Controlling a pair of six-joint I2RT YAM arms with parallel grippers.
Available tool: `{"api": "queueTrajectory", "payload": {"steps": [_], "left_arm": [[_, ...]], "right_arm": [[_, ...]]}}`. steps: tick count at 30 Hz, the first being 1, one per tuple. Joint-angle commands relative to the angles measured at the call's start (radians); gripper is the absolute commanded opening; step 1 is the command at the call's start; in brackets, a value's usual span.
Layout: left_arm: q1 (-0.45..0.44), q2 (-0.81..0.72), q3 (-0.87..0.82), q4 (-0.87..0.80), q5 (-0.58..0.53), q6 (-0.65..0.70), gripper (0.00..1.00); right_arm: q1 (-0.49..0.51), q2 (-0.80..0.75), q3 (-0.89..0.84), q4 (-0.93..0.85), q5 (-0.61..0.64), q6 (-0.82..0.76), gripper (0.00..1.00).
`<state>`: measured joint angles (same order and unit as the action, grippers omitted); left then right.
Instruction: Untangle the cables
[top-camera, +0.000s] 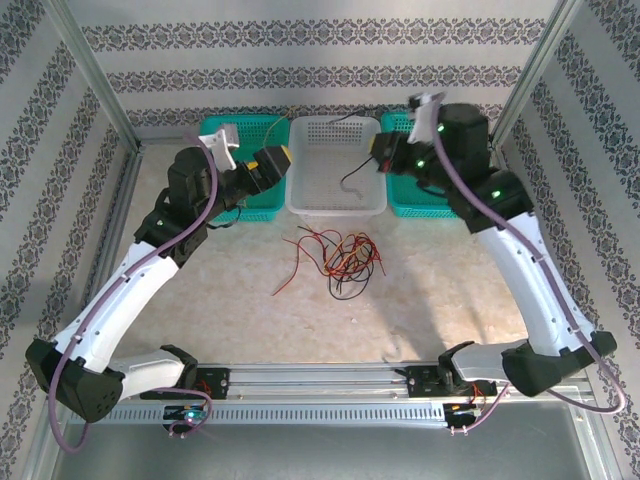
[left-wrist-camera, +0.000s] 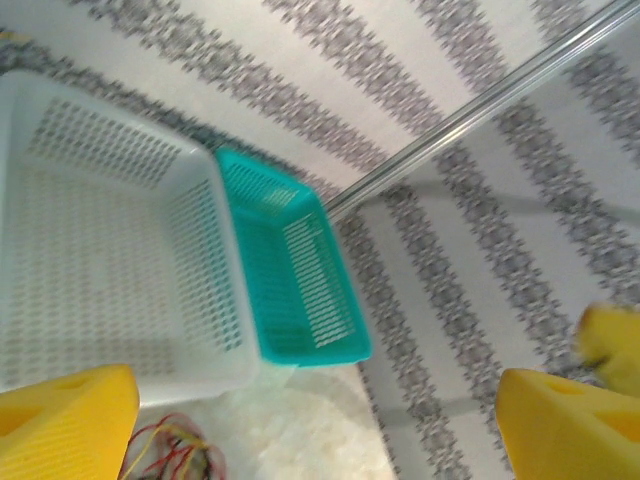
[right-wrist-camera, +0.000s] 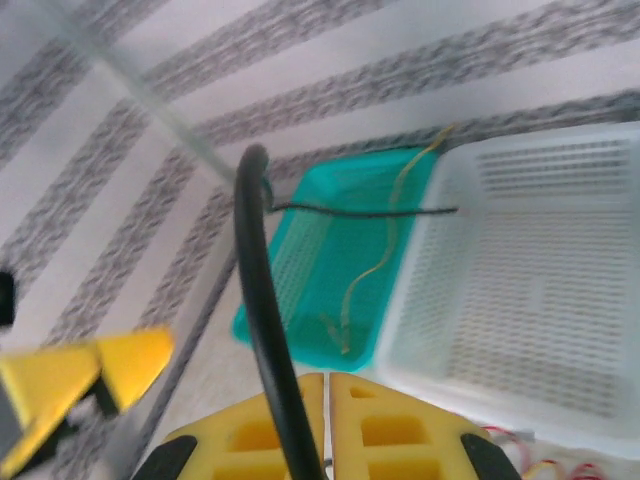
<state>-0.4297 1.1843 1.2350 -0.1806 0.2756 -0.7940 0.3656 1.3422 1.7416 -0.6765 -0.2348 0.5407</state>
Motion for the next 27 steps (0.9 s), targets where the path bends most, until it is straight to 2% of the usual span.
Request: {"api": "queueTrajectory", "payload": {"steps": [1, 3, 5, 8, 13, 15, 17, 18, 22, 27], "left_arm": [[0.008, -0.018, -0.035, -0.094, 0.009, 0.072, 0.9], [0.009, -0.026, -0.055, -0.124, -0.002, 0.074, 0.9], [0.005, -0.038, -0.071, -0.178, -0.051, 0.079, 0.94], [0.006, -0.038, -0.086, -0.237, -0.06, 0.113, 0.98], [-0.046, -0.041, -0.132, -0.245, -0.044, 0.176, 0.94], [-0.067, -0.041, -0.143, -0.249, -0.048, 0.189, 0.92], [-0.074, -0.045, -0.157, -0.253, -0.061, 0.183, 0.91], [-0.075, -0.049, -0.162, -0.252, -0.07, 0.179, 0.91], [-0.076, -0.076, -0.185, -0.249, -0.111, 0.163, 1.0], [-0.073, -0.055, -0.159, -0.273, -0.098, 0.178, 1.0]], "right_arm": [[-0.111, 0.095, 0.092, -0.138, 0.028, 0.021, 0.0], [-0.178, 0.163, 0.152, -0.175, 0.043, 0.016, 0.0], [-0.239, 0.25, 0.225, -0.217, 0.063, 0.008, 0.01], [-0.301, 0.383, 0.33, -0.277, 0.103, -0.012, 0.04], [-0.358, 0.574, 0.454, -0.34, 0.167, -0.044, 0.08], [-0.375, 0.634, 0.494, -0.363, 0.174, -0.05, 0.18], [-0.382, 0.69, 0.545, -0.402, 0.2, -0.066, 0.37], [-0.383, 0.71, 0.571, -0.423, 0.209, -0.071, 0.41], [-0.365, 0.703, 0.573, -0.449, 0.219, -0.085, 0.45], [-0.258, 0.541, 0.364, -0.389, 0.247, -0.127, 0.46]]}}
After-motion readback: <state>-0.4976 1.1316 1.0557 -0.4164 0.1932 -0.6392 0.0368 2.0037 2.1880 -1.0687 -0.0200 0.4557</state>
